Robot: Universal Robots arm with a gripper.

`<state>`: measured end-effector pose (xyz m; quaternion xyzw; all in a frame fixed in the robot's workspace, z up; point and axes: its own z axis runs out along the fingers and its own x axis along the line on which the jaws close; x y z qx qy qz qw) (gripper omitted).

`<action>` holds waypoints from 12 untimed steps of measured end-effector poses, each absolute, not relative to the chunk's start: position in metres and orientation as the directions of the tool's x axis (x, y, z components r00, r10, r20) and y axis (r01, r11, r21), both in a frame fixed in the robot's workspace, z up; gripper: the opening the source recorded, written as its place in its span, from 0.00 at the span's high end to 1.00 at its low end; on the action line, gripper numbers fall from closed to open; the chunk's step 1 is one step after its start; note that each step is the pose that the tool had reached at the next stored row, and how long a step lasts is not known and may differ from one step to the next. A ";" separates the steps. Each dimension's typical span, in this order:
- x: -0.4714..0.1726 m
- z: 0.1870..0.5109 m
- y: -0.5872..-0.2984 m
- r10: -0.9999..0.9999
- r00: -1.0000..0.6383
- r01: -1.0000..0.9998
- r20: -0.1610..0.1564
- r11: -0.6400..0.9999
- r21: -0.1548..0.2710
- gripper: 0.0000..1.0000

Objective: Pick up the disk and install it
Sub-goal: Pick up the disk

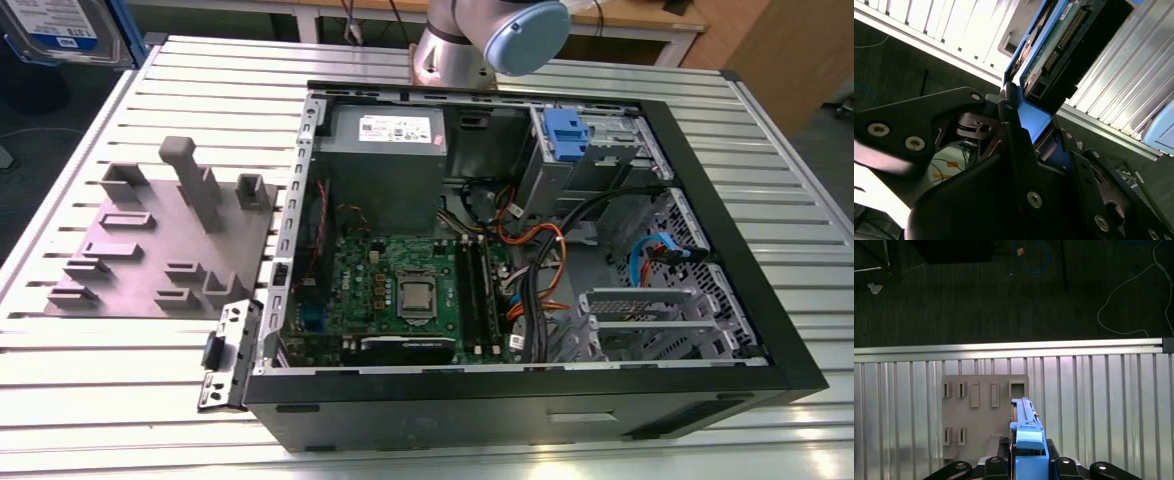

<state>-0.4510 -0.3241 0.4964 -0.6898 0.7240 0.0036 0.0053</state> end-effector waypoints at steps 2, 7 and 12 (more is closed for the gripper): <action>-0.451 0.497 -0.324 -0.999 -0.048 -0.999 -0.013 0.048 -0.002 0.64; -0.448 0.497 -0.328 -0.999 -0.048 -0.999 -0.013 0.048 -0.002 0.64; -0.445 0.497 -0.339 -0.999 -0.048 -0.999 -0.013 0.048 -0.002 0.64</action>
